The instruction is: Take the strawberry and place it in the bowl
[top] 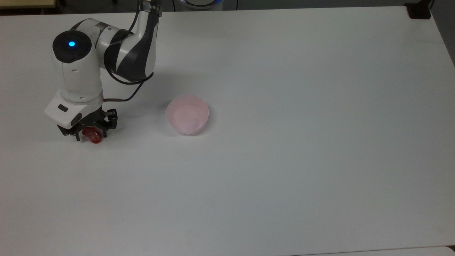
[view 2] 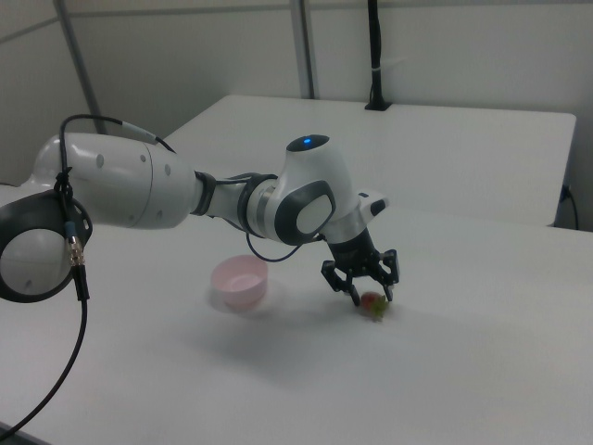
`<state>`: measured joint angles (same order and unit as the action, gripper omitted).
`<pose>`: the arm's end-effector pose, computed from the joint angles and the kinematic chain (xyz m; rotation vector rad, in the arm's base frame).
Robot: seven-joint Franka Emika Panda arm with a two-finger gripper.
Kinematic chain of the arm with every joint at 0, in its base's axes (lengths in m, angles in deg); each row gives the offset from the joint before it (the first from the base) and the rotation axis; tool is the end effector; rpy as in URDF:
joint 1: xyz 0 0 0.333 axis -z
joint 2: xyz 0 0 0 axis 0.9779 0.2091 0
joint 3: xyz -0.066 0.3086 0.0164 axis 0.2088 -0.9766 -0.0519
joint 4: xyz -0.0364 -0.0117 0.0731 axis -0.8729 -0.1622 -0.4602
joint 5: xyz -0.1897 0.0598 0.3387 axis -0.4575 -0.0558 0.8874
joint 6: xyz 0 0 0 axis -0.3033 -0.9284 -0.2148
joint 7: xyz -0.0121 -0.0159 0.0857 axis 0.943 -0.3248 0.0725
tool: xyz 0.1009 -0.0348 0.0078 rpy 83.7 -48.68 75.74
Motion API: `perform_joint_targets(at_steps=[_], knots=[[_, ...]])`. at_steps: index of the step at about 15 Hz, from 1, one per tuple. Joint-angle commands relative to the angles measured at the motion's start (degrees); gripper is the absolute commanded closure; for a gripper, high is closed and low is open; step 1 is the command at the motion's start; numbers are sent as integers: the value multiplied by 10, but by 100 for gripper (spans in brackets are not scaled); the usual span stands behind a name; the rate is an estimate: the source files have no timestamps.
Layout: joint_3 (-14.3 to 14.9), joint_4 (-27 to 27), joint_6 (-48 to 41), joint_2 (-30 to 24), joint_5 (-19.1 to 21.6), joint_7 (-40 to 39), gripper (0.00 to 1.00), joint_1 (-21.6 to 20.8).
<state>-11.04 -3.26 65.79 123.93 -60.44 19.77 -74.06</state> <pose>0.6899 -0.2175 0.3074 2.8463 0.4650 0.1393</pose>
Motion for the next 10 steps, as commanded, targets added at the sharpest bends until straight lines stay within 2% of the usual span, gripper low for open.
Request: perform_joint_targets(at_steps=[1, 4, 8, 9, 10], knots=[[10, 6, -4, -4, 12, -16, 51, -9], [10, 2, -7, -19, 20, -14, 60, -9], [11, 2, -27, -26, 23, -14, 61, -7], [14, 2, -36, -26, 21, -14, 58, -7], [21, 1, -42, -26, 21, -13, 29, -9]])
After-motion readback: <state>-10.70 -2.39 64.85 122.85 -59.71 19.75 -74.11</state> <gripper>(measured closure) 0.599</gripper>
